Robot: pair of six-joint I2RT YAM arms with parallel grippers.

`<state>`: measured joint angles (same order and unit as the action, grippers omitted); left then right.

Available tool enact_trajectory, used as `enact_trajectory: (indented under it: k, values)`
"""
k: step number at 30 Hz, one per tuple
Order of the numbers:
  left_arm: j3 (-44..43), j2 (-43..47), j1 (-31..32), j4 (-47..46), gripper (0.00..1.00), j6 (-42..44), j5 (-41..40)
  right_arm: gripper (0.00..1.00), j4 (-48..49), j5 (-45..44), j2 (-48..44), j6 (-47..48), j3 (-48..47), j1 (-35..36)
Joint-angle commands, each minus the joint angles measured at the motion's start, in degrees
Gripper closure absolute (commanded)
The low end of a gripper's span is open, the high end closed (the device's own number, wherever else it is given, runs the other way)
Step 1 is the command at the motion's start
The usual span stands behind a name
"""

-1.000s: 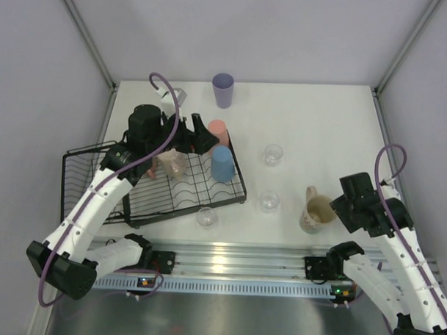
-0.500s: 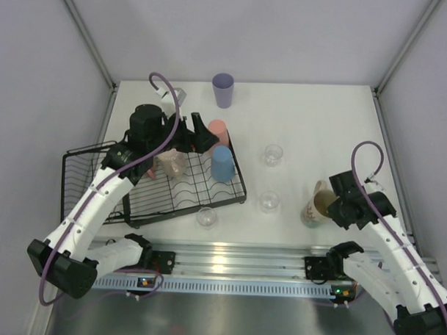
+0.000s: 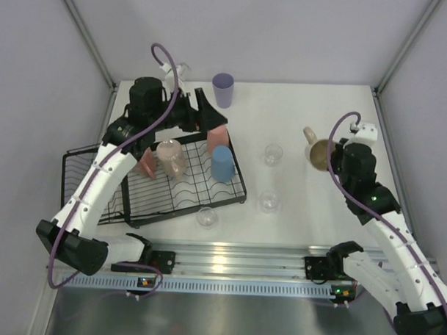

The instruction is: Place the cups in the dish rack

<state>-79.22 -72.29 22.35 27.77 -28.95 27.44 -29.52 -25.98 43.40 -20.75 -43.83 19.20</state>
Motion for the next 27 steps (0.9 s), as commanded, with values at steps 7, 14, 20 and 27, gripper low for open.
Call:
enact_trajectory:
  k: [7,14,20,27]
  values:
    - [-6.9,1.5,-3.5,-3.4,0.16,-10.1,17.0,1.0,66.8,23.6,0.8,32.4,0.7,0.1]
    - [-5.5,0.0,-3.5,-10.9,0.33,-16.7,31.2,1.0,61.2,50.3,7.0,46.1,-7.9,3.3]
    - [-0.2,0.2,-3.4,-10.9,0.37,-15.9,35.8,1.0,54.8,61.2,7.9,56.3,-10.5,4.2]
    - [4.7,0.7,-2.8,-10.9,0.37,-17.6,38.1,1.0,59.3,61.8,6.3,62.7,-4.7,9.2]
